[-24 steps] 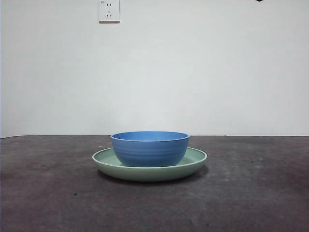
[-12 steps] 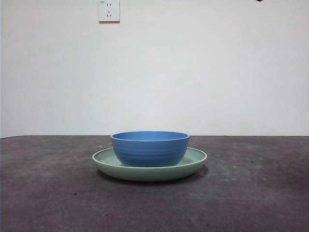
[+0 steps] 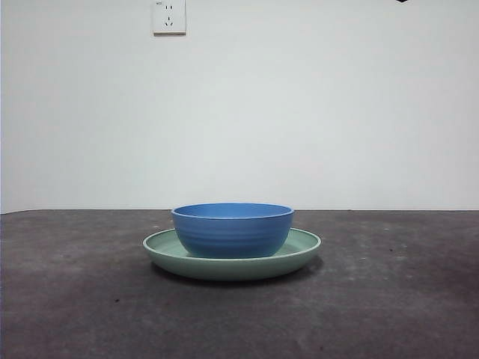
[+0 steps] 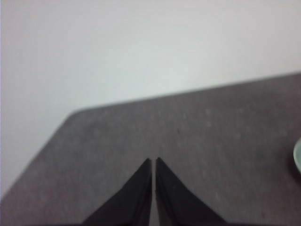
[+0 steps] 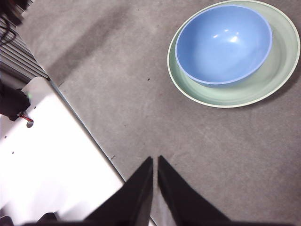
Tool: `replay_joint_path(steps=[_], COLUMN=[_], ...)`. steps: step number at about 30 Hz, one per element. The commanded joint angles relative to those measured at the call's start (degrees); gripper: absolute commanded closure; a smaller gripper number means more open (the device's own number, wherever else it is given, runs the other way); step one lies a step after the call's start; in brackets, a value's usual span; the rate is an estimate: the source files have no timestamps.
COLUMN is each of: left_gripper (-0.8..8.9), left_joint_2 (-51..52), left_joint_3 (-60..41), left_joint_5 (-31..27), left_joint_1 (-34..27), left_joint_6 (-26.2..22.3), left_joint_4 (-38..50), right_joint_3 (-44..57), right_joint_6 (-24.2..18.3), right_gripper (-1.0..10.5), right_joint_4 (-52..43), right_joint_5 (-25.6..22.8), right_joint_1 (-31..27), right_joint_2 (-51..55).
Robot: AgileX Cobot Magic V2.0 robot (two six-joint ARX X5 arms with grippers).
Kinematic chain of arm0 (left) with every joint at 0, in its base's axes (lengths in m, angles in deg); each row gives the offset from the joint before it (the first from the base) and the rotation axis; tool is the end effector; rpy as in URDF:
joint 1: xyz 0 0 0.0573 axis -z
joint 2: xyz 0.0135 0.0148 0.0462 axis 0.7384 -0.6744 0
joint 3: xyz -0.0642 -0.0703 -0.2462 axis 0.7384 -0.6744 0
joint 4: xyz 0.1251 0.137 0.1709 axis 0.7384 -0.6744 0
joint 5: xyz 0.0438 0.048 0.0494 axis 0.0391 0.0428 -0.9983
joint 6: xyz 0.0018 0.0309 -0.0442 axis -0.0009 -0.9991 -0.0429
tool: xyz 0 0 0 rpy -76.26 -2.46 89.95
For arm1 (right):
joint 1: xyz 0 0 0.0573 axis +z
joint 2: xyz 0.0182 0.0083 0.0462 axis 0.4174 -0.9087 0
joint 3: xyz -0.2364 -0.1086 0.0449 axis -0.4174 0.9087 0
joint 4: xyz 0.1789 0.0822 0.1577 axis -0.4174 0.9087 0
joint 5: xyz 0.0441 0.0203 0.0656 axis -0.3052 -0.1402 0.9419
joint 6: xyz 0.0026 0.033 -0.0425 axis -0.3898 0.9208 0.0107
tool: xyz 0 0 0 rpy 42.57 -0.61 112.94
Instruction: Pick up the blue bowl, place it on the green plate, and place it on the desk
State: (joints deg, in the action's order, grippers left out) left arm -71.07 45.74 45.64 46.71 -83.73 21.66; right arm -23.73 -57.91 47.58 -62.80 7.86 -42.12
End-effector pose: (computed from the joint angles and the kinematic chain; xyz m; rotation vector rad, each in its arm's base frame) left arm 0.0937 -0.0002 0.1882 0.1692 0.0023 -0.0432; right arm 0.1270 0.0957 0.3309 0.0116 0.8759 0.9207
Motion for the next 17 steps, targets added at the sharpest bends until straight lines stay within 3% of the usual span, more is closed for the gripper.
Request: replay_joint_path(steps=[1, 17], left_gripper=[7.99, 7.99], left_joint_2=[0.9, 2.0], left_joint_3=[-1.6, -5.1], left_joint_5=[0.0, 0.0], left_joint_1=[-0.1, -0.1], left_joint_6=[0.4, 8.2], left_joint_4=[-0.6, -6.8], right_joint_3=[-0.4, -0.4], right_joint_6=[-0.7, -0.7], right_gripper=[9.4, 9.4], right_joint_4=[-0.6, -0.6], right_joint_5=[0.1, 0.1], right_joint_1=[0.3, 0.3], right_joint_2=[-0.4, -0.4])
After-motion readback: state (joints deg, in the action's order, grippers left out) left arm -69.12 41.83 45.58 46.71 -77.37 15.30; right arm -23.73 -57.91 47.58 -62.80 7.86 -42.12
